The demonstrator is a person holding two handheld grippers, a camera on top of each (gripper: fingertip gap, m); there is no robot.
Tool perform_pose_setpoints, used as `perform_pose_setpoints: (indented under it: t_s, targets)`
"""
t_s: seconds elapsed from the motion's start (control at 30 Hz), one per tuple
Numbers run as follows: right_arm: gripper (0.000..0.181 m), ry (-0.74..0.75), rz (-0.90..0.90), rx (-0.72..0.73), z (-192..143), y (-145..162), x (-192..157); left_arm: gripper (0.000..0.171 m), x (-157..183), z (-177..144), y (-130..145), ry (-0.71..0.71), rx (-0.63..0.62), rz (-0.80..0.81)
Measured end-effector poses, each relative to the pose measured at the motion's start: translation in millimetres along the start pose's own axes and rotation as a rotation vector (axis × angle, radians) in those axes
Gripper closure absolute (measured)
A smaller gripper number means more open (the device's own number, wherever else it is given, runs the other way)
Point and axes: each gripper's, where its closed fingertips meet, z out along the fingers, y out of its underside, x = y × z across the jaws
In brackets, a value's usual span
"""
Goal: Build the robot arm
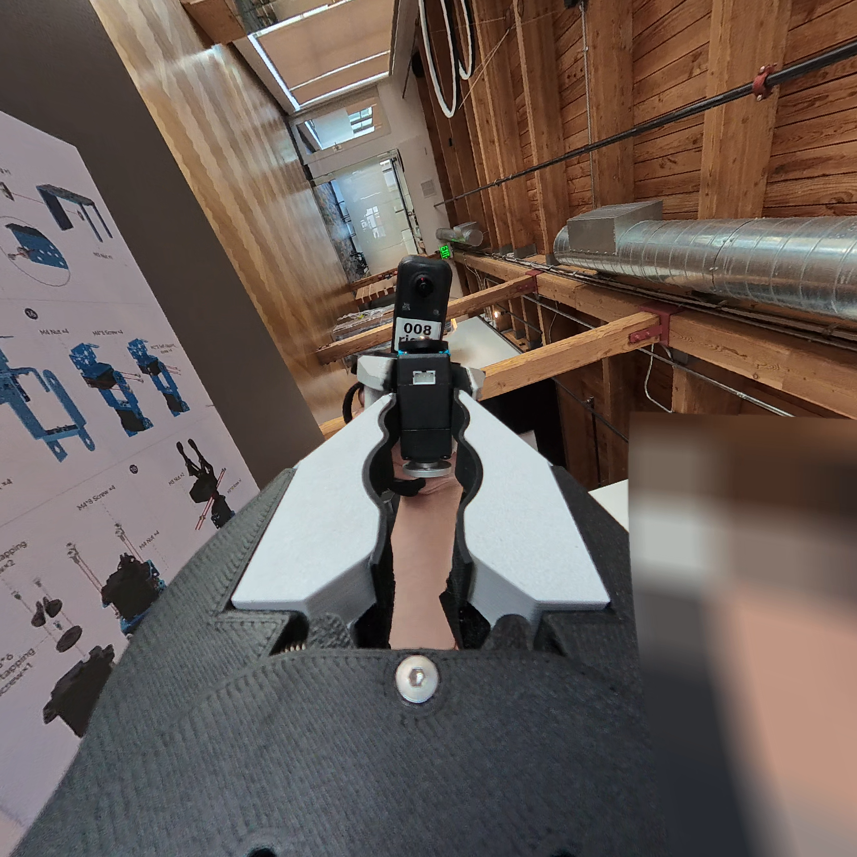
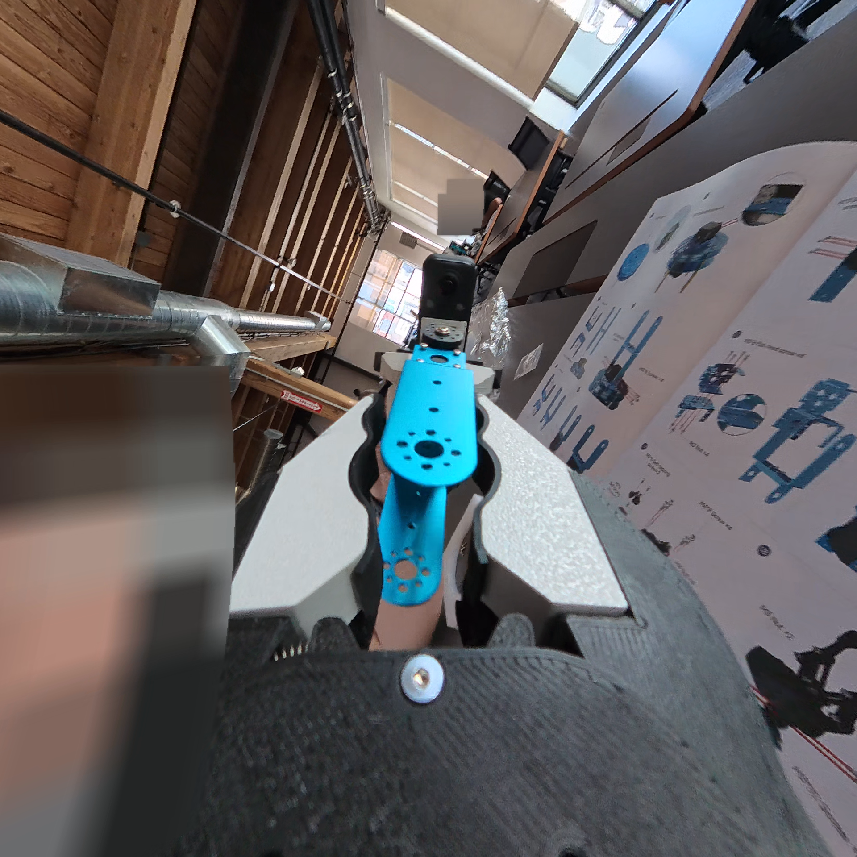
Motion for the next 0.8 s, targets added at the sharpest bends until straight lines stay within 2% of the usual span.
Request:
perform_pose_setpoints:
  t_s: [0.17, 0.23, 0.3, 0.33, 0.37, 0.47, 0.57, 0.8]
  targets:
    - [0.152, -0.004, 0.050, -0.037, 2, 5, 6, 0.151, -4, 9, 6, -0.044, -0.023, 0.030]
    - [0.150, -0.033, 0.062, -0.032, -2, 4, 3, 0.149, 0, 12, 5, -0.012, -0.020, 0.029]
    - [0.152, -0.025, 0.083, -0.004, -10, -1, 7, 0.125, 10, 8, -1, 0.047, 0.014, 0.001]
    - [0.150, -0.018, 0.093, 0.011, -16, -3, 11, 0.119, 11, 4, -5, 0.052, 0.030, 0.001]
    - [0.152, 0.004, 0.100, 0.035, -25, -7, 17, 0.132, 15, -3, -10, 0.063, 0.054, 0.025]
    - [0.148, 0.094, 0.145, 0.094, -55, -12, 44, 0.134, 20, -26, -28, 0.001, 0.151, 0.099]
    - [0.153, 0.121, 0.209, 0.134, -73, -13, 64, 0.133, 30, -43, -40, -0.049, 0.236, 0.171]
    - [0.152, 0.123, 0.234, 0.088, -64, -5, 73, 0.135, 48, -42, -36, -0.068, 0.237, 0.241]
